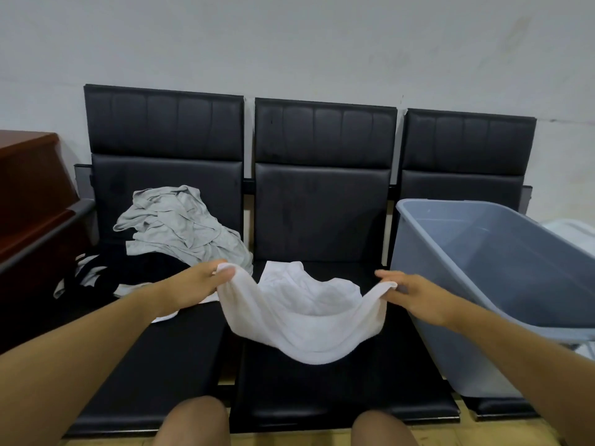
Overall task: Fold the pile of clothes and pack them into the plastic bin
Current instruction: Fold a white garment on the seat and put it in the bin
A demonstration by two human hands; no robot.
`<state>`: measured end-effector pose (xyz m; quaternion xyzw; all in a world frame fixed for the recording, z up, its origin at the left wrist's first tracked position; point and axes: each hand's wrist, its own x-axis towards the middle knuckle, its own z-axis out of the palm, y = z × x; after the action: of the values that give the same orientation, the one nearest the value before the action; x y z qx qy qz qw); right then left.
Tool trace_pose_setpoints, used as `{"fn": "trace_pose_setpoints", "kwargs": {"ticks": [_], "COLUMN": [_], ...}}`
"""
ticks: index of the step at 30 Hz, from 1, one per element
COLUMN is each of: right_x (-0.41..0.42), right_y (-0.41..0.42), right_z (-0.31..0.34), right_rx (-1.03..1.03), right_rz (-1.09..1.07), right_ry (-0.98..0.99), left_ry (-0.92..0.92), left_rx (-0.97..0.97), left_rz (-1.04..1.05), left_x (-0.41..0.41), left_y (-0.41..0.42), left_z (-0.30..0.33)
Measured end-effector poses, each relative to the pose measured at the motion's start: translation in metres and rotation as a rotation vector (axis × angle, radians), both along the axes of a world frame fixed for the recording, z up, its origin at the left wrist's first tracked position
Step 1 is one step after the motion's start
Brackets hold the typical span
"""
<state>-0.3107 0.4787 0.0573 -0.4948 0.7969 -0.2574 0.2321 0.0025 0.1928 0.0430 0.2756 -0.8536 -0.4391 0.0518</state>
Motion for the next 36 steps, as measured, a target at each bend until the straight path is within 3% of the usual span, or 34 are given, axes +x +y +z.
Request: {"fn": "trace_pose_setpoints", "kwargs": {"ticks": [2,7,10,16,24,30,36], "right_x": [0.007,0.025,0.028,0.019,-0.023,-0.079,-0.127], "right_y": [-0.003,-0.007,-0.007,-0.015,-0.058,-0.113,-0.158], "right_z": [-0.009,-0.020,-0.024,-0.034,-0.082,-0.134,-0.198], "right_rx": [-0.114,-0.315,-0.296,-0.249,-0.427,-0.338,-0.116], "right_rz": [-0.038,-0.215,-0.250,-0.276,-0.683,-0.843,-0.901], "right_ry": [-0.001,-0.046,-0.068,-0.121,-0.149,-0.068,0.056], "left_ry": [0.105,0.167,0.117,0.118,0.313,0.258,0.019], "left_rx": [0.077,0.039,-0.021,0.131,0.055,-0.005,-0.083], "left_rz": [0.077,0.103,0.126,0.140,0.580,0.755,0.822], "left_x": [-0.003,-0.011,-0.014,-0.014,-0.051,-0.098,-0.138], "left_y": [0.005,0.013,0.016,0.004,-0.044,-0.094,-0.139], "left_z": [-0.003,-0.015,-0.024,-0.044,-0.085,-0.138,-0.202]}}
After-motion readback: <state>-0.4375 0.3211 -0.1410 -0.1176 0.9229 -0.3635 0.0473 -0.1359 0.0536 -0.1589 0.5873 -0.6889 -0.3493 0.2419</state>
